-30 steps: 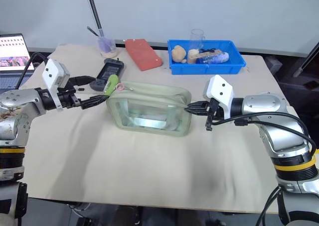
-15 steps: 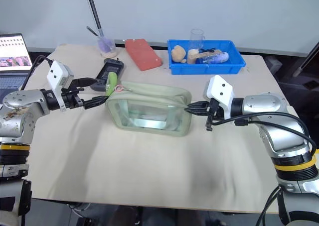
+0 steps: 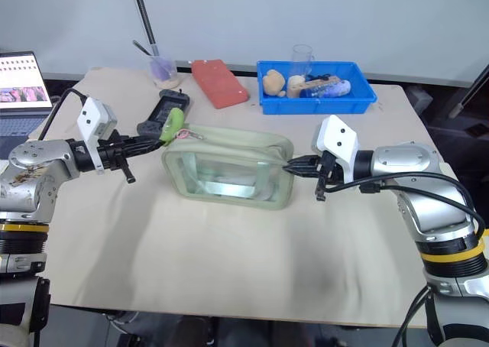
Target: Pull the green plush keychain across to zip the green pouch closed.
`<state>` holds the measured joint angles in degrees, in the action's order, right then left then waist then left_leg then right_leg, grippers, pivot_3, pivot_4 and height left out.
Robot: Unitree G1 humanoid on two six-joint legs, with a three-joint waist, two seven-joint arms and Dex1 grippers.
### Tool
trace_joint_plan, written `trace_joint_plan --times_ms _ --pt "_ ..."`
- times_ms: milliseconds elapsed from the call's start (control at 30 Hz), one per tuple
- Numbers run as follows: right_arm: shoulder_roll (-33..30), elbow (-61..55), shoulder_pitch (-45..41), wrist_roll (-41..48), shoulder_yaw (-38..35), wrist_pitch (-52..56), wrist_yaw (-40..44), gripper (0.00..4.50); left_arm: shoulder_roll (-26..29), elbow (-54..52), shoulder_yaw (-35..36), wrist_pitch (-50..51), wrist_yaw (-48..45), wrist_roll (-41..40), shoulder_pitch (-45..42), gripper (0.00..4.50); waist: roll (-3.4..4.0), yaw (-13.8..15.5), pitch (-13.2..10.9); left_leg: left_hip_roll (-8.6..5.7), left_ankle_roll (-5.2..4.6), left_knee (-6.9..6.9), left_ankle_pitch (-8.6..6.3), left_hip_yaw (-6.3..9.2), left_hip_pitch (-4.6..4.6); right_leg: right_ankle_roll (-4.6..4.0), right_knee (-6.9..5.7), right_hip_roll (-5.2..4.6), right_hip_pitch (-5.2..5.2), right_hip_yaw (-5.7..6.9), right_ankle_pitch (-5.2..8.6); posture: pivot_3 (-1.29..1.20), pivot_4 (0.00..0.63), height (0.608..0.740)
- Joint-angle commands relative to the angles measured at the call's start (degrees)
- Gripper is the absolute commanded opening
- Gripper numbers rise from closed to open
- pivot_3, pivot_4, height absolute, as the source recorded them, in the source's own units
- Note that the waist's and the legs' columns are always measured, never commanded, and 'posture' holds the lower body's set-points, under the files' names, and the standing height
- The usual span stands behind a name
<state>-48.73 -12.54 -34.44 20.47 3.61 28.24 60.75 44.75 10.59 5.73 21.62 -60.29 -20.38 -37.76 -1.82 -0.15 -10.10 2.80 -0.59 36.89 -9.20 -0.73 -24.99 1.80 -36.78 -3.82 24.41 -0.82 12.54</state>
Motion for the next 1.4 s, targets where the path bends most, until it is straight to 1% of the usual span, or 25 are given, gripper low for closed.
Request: trace_joint_plan --times_ms 33,200,267,400,467,567,700,767,800,833,1000,1200,1300,1400 --pt "-0.2 -0.5 -1.1 -0.4 -1.5 -1.3 -0.2 0.0 1.3 -4.1 2.0 -2.0 -0.6 -1.1 -2.7 0.03 0.0 0.0 0.0 0.0 0.0 0.0 0.0 0.0 0.0 0.0 0.0 0.0 0.0 0.0 0.0 0.0 0.15 0.74" --pt "0.0 0.1 -1.4 -0.7 -1.2 -1.6 -0.3 0.0 1.4 -9.6 -1.7 -2.9 -2.2 0.4 -5.0 0.03 0.0 0.1 0.0 -0.01 0.0 0.0 0.0 0.0 -0.02 0.0 0.02 -0.01 0.0 0.0 0.0 0.0 0.15 0.74" --pt "0.2 0.3 -1.5 -0.8 -1.1 -1.6 -0.4 0.0 1.3 -10.9 -4.1 -4.5 -2.8 2.5 -5.5 0.03 0.0 0.2 0.0 -0.02 0.0 0.0 0.0 -0.01 -0.02 0.0 0.02 -0.01 -0.01 0.0 0.0 0.0 0.15 0.74" --pt "0.7 0.1 -1.5 -1.1 -1.0 -1.5 -0.5 0.0 0.7 -11.0 -6.9 -7.0 -4.1 4.2 -6.1 0.03 0.0 0.1 0.0 0.0 0.0 0.0 0.0 -0.01 -0.01 0.0 0.01 0.03 0.0 -0.01 0.0 0.0 0.15 0.74" --pt "0.9 0.0 -1.5 -1.2 -1.3 -1.3 -0.6 0.0 1.0 -9.3 -7.8 -8.8 -5.1 5.4 -6.5 0.03 0.0 0.0 0.0 0.02 0.0 0.0 0.0 -0.01 -0.02 0.0 0.01 0.06 0.01 -0.03 0.0 0.0 0.15 0.74" --pt "0.9 -0.2 -1.1 -1.3 -1.6 -1.2 -0.7 0.0 1.2 -7.6 -8.0 -9.6 -6.2 5.6 -7.1 0.92 0.0 0.0 0.0 0.03 0.0 0.0 0.0 -0.01 -0.02 0.0 0.01 0.07 0.02 -0.04 0.0 0.0 0.15 0.74" --pt "1.0 -0.6 -0.9 -1.2 -1.7 -1.0 -1.1 0.0 1.1 -6.1 -7.4 -9.4 -6.1 5.6 -8.7 2.76 0.0 0.0 0.0 0.03 0.0 0.0 0.0 -0.01 -0.02 0.01 0.01 0.07 0.02 -0.04 0.01 0.0 0.15 0.74" --pt "1.0 -0.5 -0.5 -1.3 -1.6 -1.2 -1.2 0.0 1.7 -6.3 -6.1 -7.6 -5.7 4.7 -9.3 3.72 0.0 0.0 0.0 0.03 0.0 0.0 0.0 -0.01 -0.02 0.02 0.01 0.07 0.01 -0.04 0.01 0.0 0.15 0.74" --pt "1.0 -0.4 -0.4 -1.4 -1.6 -1.3 -1.2 0.0 2.1 -6.6 -5.5 -6.6 -5.8 4.1 -9.3 4.16 0.0 0.0 0.0 0.03 0.0 0.0 0.0 -0.01 -0.02 0.03 0.01 0.07 0.02 -0.04 0.02 0.0 0.15 0.74" --pt "0.9 -0.4 -0.3 -1.4 -1.6 -1.4 -1.3 0.0 2.6 -7.0 -4.8 -5.5 -5.8 3.5 -9.0 4.47 0.0 -0.1 0.0 0.03 0.0 0.0 0.0 -0.01 -0.02 0.02 0.01 0.07 0.02 -0.04 0.01 0.0 0.15 0.74" --pt "1.0 -0.1 -0.7 -1.4 -1.4 -1.5 -1.1 0.0 6.0 -10.8 -3.2 -0.6 -7.3 1.6 -3.2 4.47 0.0 -0.6 0.0 0.05 0.0 -0.01 0.0 -0.01 -0.02 0.02 0.01 0.08 0.03 -0.06 0.02 0.0 0.15 0.74" --pt "1.0 -0.6 -1.2 -0.9 -1.3 -1.1 -0.8 0.0 4.0 -11.5 -4.0 -2.4 -3.8 3.1 1.3 4.47 0.0 -0.3 0.0 0.07 0.0 0.0 0.0 -0.01 -0.01 0.1 0.0 0.08 0.02 -0.04 0.07 0.0 0.15 0.74" --pt "0.8 -0.8 -1.4 -0.7 -1.3 -0.8 -0.5 0.0 3.5 -12.4 -4.0 -2.4 -3.7 2.7 2.5 3.63 0.0 -0.3 0.0 0.06 0.0 0.0 0.0 -0.01 -0.01 0.09 0.01 0.08 0.03 -0.06 0.06 0.0 0.15 0.74" --pt "0.9 -1.1 -1.5 -0.6 -1.2 -0.6 -0.5 0.0 3.5 -12.5 -3.9 -2.4 -3.9 2.8 2.9 2.17 0.0 -0.4 0.0 0.07 0.0 -0.01 0.0 -0.01 -0.02 0.07 0.01 0.09 0.05 -0.06 0.05 0.0 0.15 0.74"
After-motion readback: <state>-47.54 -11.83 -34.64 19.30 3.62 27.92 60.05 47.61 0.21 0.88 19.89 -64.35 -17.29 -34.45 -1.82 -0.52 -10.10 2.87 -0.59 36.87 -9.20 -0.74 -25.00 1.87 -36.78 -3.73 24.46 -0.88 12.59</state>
